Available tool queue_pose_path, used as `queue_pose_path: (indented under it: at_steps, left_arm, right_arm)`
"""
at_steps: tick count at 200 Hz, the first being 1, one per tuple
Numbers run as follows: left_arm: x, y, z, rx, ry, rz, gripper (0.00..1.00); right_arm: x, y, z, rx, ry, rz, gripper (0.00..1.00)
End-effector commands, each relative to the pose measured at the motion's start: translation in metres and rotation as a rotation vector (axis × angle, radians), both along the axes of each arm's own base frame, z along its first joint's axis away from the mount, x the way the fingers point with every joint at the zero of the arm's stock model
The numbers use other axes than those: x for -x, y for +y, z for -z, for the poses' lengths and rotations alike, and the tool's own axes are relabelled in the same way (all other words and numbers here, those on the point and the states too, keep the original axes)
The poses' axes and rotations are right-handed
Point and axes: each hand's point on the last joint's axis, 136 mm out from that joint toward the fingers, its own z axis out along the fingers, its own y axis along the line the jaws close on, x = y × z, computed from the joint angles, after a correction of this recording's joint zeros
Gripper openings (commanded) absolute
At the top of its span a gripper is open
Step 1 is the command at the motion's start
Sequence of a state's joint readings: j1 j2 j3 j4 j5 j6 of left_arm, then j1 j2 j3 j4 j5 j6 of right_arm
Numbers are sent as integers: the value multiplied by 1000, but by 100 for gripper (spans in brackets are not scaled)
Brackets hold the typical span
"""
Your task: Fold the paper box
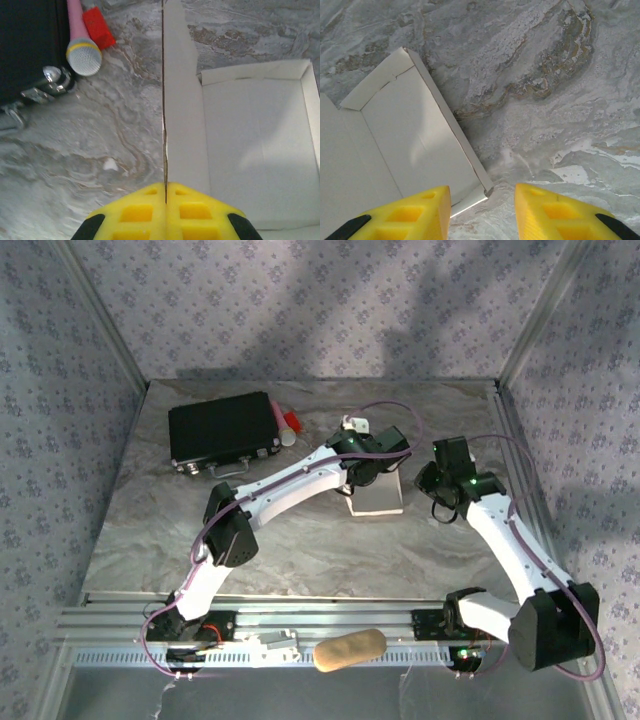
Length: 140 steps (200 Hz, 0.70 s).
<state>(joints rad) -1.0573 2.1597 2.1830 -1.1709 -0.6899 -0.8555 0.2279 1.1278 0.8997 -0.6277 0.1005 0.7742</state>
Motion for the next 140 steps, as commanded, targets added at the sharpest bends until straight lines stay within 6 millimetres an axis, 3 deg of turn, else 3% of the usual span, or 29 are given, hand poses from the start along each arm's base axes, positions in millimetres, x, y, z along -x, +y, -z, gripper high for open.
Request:
queue_pose_path:
  at_steps: [1,32,75,101,140]
  left_arm:
    - [-5,13,-38,-161,-65,191,0]
    - [1,-1,-48,-242,-79,543,0]
    - [20,14,-35,-292,-31,966,0]
    - [18,30,-34,-249,-55,1089,0]
    - [23,33,-28,-302,-192,1308,0]
  right_arm:
    - [5,3,-6,7,-11,-38,39]
    - [6,7,-9,10,-26,-77,40]
    - [2,21,-19,-24,-105,-167,45]
    - [1,32,-20,-38,-122,-219,44]
    - [1,57,-20,-2,-166,-357,43]
